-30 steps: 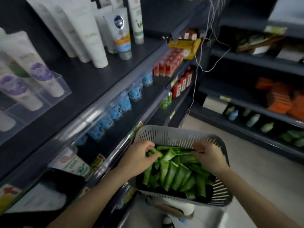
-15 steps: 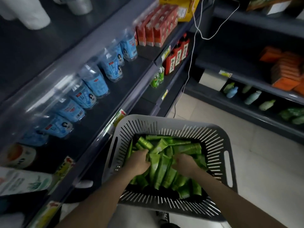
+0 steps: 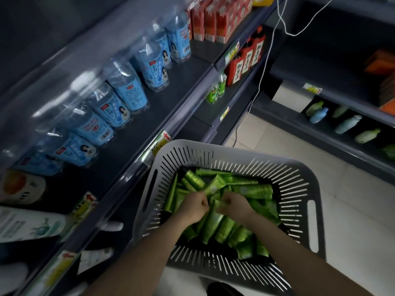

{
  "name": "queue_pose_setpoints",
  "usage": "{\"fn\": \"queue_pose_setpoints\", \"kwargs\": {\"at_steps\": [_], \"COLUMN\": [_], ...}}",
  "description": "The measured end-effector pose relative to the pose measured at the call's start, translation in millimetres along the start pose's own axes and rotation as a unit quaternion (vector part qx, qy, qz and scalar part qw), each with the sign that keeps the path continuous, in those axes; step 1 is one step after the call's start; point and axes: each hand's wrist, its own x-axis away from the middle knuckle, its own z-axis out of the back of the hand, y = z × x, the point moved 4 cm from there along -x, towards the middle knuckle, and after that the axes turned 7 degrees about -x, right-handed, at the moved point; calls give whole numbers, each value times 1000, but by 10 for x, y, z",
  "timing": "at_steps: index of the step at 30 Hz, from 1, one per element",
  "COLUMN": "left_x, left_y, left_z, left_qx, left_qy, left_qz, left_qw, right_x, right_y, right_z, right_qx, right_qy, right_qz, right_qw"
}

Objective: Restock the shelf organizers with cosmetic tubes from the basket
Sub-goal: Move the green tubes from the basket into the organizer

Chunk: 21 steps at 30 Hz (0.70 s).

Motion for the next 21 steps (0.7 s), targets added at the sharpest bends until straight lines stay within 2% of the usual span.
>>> {"fn": "queue_pose_setpoints", "kwargs": {"at_steps": [3,9,13,16,21], "left_x": [63,176,96,60,53], "left_y": [-44,-15,-4,16,78], "left_z": [83,144,43,-110,-183], "left_qx": [50,-20,-5,-16,-83], "left_qy": [32,11,-18,-34,13], "left_qz": [27,2,-9,-13,-25], "left_qw": [998,1000,1000,999,996], "right_x": [156,376,394,446,584], "right_y": [-14,-69,-9,151,278], "right_z": [-13,206,429,513,653], "right_qx": [-172,-202,-227,-303,-400], "right_qy": [-18,83,116,126,155], "right_qz": [-19,10,24,5,-17], "right_qw": [985,976,967,945,903]}}
